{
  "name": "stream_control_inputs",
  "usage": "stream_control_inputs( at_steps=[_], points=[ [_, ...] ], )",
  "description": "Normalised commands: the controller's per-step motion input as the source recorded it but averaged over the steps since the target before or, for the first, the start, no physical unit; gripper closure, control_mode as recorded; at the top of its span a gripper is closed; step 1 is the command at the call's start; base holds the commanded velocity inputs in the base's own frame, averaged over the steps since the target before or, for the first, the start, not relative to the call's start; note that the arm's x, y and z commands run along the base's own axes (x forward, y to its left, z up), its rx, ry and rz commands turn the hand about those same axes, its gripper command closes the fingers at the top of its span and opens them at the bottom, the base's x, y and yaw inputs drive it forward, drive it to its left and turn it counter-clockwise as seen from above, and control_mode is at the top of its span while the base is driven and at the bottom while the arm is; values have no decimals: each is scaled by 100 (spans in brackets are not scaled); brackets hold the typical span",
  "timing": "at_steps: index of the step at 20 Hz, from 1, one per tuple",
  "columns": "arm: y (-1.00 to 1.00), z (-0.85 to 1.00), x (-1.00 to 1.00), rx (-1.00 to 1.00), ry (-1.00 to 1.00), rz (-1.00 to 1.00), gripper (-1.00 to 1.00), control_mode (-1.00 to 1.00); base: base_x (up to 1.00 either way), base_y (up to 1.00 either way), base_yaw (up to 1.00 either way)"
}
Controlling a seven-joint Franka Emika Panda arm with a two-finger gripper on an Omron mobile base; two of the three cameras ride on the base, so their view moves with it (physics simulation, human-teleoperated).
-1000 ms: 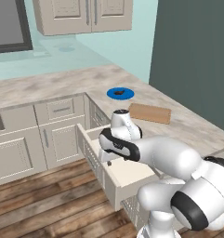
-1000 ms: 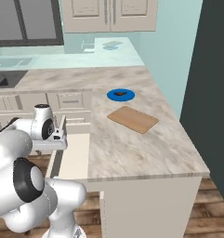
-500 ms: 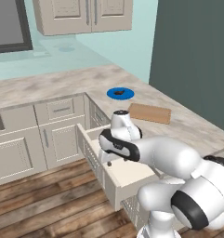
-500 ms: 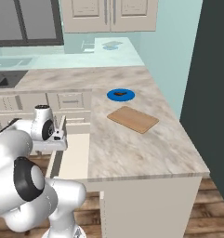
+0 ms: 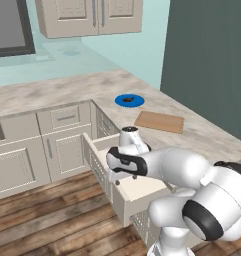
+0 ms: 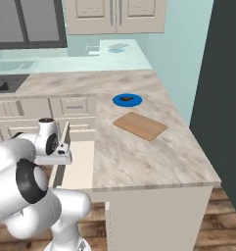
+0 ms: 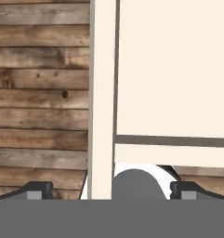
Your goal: Pick up the knife from the drawer and place it on the cutting board. Then place the meat from the plate to the cutting board.
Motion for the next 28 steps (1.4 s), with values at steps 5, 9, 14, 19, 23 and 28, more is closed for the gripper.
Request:
stream_control_inputs(
  at_steps=[5,9,14,19,23,28],
  points=[
    [0,-17,0,0,-1,1,-100,-100,0,0,0],
    [1,-11,0,0,-2,1,-100,-100,0,0,0],
    [9,-8,5,0,-1,1,-100,-100,0,0,0],
    [7,-11,6,1,-1,1,-100,-100,0,0,0],
    [19,-26,7,1,0,2,-100,-100,0,0,0],
    [2,-27,0,5,0,4,-100,-100,0,0,0]
  ],
)
